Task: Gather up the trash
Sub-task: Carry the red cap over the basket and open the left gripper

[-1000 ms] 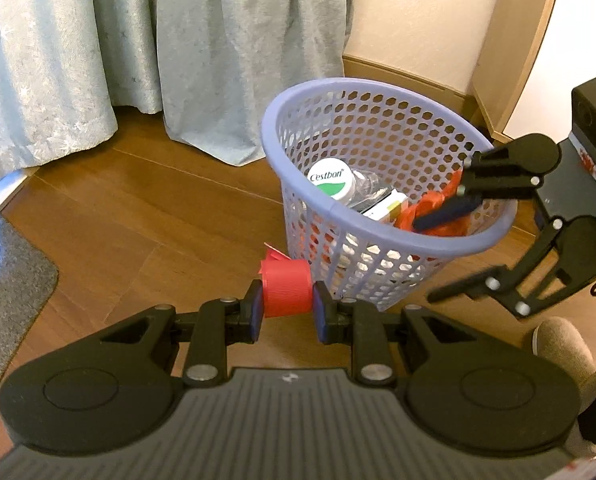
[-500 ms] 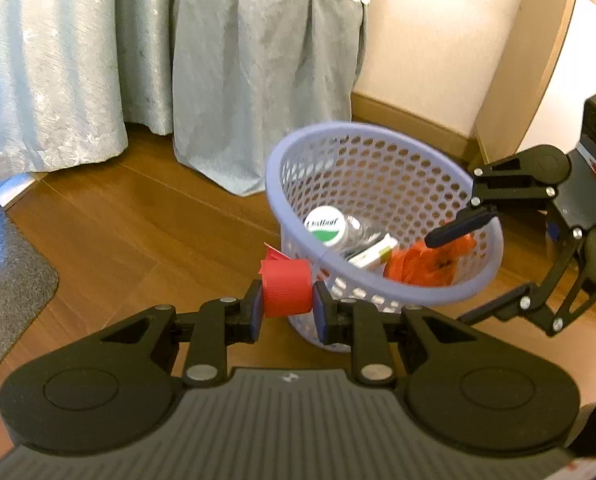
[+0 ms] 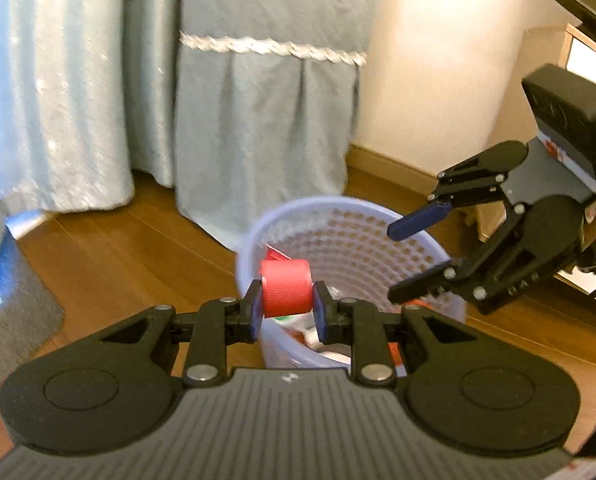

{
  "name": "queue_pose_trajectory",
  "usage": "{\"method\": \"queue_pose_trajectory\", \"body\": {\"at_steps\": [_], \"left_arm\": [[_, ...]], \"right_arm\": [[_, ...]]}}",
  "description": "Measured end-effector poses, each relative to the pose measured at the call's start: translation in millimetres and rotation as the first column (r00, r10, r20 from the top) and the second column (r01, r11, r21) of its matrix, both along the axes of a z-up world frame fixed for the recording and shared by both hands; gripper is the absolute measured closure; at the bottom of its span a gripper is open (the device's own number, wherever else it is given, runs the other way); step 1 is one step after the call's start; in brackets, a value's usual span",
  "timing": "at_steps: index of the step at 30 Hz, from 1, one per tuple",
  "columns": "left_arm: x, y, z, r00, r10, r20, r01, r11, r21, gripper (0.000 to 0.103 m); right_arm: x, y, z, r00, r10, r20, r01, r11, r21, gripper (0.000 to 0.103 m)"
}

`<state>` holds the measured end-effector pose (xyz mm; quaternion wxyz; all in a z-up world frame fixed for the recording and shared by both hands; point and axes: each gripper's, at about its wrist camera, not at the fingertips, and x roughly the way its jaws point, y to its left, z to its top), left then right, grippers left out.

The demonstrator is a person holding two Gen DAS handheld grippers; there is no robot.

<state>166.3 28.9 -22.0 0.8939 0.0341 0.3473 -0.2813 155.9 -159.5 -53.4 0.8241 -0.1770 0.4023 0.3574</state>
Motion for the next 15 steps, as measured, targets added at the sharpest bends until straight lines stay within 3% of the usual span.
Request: {"method": "queue_pose_trajectory", "body": {"at_steps": [4,9,12,15], "left_arm": [[4.3,-17.5,11.6,0.996,-0.082,-0.047,0.084,0.995,0.061,0.082],[15.3,-36.7,29.7,0.981,-0.168,-0.098,0.183,0.967,0.175,0.082],[20.7,-52.0,36.3,0.975,-0.173,-0.139,0.201,0.954,0.223,0.082],[30.2,-65.4,41.8,0.979,-0.121,-0.163,0.157,0.96,0.233,0.082]], "right_arm": [[-14.3,-13.4,27.7,0.986,-0.168,0.002,0.168,0.986,-0.016,0.045],[-19.8,-39.8,46.9,0.92,-0.387,-0.057,0.39,0.919,0.062,0.045],[-9.4,-56.0,51.3,0.873,-0.461,-0.161,0.478,0.874,0.089,0.045],[4.4,-70.2,57.8,0.843,-0.502,-0.193,0.527,0.843,0.112,0.045]]}}
